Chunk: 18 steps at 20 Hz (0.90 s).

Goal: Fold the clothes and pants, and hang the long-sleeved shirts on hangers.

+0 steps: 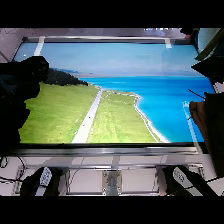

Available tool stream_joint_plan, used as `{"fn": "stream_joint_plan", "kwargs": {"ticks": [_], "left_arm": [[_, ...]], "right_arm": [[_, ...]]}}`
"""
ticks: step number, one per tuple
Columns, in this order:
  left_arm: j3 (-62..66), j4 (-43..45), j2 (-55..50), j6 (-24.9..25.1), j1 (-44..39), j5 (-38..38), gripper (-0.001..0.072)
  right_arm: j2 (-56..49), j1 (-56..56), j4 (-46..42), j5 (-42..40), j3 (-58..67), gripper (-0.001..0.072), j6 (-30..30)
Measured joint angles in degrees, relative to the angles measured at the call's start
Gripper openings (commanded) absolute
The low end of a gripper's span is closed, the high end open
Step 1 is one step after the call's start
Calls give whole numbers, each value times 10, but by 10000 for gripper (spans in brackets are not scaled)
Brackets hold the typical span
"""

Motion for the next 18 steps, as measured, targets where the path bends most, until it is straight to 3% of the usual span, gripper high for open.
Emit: {"fn": "stream_joint_plan", "kwargs": {"ticks": [18], "left_arm": [[0,0,-3,0,0,4,705]], "right_arm": [[0,0,0,-9,0,482,0]]}}
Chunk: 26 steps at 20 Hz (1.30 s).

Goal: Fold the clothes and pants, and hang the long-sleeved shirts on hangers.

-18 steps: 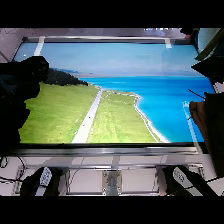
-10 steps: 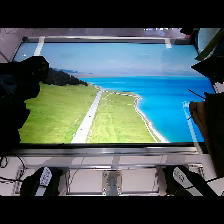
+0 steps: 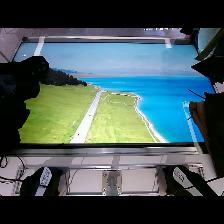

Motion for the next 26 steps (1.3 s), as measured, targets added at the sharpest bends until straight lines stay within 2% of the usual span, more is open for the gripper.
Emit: {"fn": "stream_joint_plan", "kwargs": {"ticks": [6,9,16,21,26], "left_arm": [[0,0,-23,1,0,0,706],[0,27,-44,27,0,-1,708],[0,116,-118,46,0,-88,705],[0,208,-178,44,0,-92,705],[0,269,-237,-1,-6,-59,706]], "right_arm": [[0,0,2,-73,0,482,0],[0,0,4,-107,0,482,0],[0,0,6,-181,0,482,0],[0,0,7,-193,0,482,0],[-2,0,7,-147,0,483,0]]}}
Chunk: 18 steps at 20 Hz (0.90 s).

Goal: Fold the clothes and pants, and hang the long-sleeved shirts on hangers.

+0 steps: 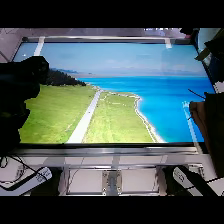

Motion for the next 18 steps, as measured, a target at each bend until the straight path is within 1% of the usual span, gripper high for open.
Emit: {"fn": "stream_joint_plan", "kwargs": {"ticks": [4,7,13,14,15,16,17,18], "left_arm": [[13,40,-25,-29,-6,28,706],[23,85,-33,-39,-8,34,706],[29,172,-79,-44,-9,-10,702],[29,189,-88,-45,-9,-13,641],[30,206,-96,-46,-9,-15,387],[30,227,-103,-46,-9,-15,54],[30,244,-108,-46,-9,-17,15],[30,261,-111,-46,-9,-19,14]], "right_arm": [[-2,0,-1,63,0,482,0],[-3,0,-2,89,0,482,0],[-3,0,-3,105,0,482,0],[-3,0,-2,107,0,481,0],[-3,0,-3,108,0,482,0],[-3,0,-2,108,0,482,0],[-3,0,-2,109,0,482,0],[-3,0,-2,110,0,481,0]]}}
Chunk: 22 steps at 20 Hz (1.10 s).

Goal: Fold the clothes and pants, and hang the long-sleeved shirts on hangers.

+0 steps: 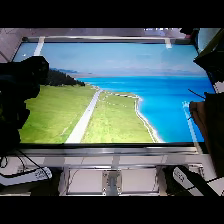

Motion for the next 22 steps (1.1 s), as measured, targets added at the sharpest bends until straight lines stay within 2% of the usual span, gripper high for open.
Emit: {"fn": "stream_joint_plan", "kwargs": {"ticks": [5,7,9,11,14,17,20,21,22], "left_arm": [[25,24,19,0,-28,-42,14],[42,-14,54,0,-61,-64,15],[54,-106,107,0,-108,-73,14],[61,-238,165,0,-170,-40,14],[66,-415,225,9,-308,66,14],[68,-499,217,15,-484,170,14],[68,-534,146,18,-641,242,15],[69,-541,118,19,-678,263,52],[70,-549,90,20,-709,278,316]], "right_arm": [[5,0,1,3,2,482,1],[9,0,-6,6,17,482,1],[10,0,-21,17,47,482,1],[11,0,-48,36,88,481,0],[13,0,-109,62,154,481,0],[14,0,-162,74,195,481,-2],[12,0,-191,90,211,481,-2],[11,0,-197,102,214,481,-2],[9,0,-206,114,216,480,-2]]}}
